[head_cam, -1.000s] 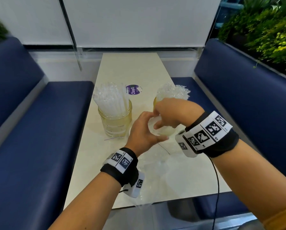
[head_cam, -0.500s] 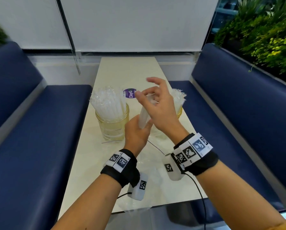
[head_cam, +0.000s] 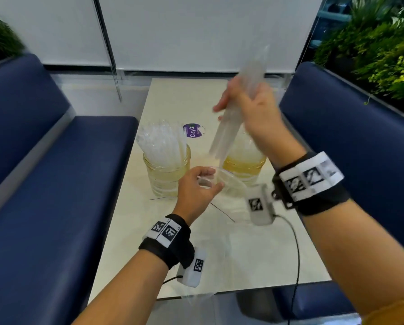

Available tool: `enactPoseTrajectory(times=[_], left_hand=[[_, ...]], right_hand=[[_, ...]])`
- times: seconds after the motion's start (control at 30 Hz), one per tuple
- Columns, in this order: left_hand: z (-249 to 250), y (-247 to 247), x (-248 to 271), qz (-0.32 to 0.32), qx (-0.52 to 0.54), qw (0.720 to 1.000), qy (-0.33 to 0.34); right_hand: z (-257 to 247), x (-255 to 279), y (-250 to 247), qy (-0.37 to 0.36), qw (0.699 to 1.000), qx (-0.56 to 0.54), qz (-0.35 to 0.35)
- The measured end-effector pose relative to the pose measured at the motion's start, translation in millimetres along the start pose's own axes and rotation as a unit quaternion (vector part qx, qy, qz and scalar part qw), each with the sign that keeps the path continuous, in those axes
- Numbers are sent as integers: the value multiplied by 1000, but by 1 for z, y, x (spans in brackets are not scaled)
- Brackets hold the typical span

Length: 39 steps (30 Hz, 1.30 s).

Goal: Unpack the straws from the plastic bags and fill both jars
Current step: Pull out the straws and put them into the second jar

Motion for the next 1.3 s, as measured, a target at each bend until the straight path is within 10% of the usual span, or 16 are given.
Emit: enactPoseTrajectory(times=[0.23,0.53,1.3], left_hand=[[3,-10,2,-10,3,1000,-1],[3,-18,2,-12,8,1000,-4],[5,-12,3,-13,8,1000,1]], right_hand=[[12,-67,-80,-85,988,31,125],[109,-71,-88,10,988,117,105],[117,-74,-88,15,995,67,78]])
Point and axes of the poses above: each hand's wrist, its own x-axis away from the middle knuckle, its own y-axis out of the palm, z = x × y, the point moved 8 cm from there along -x, towards the middle knuckle, and after that the axes turned 6 degrees about -y, right-handed, at the moved point
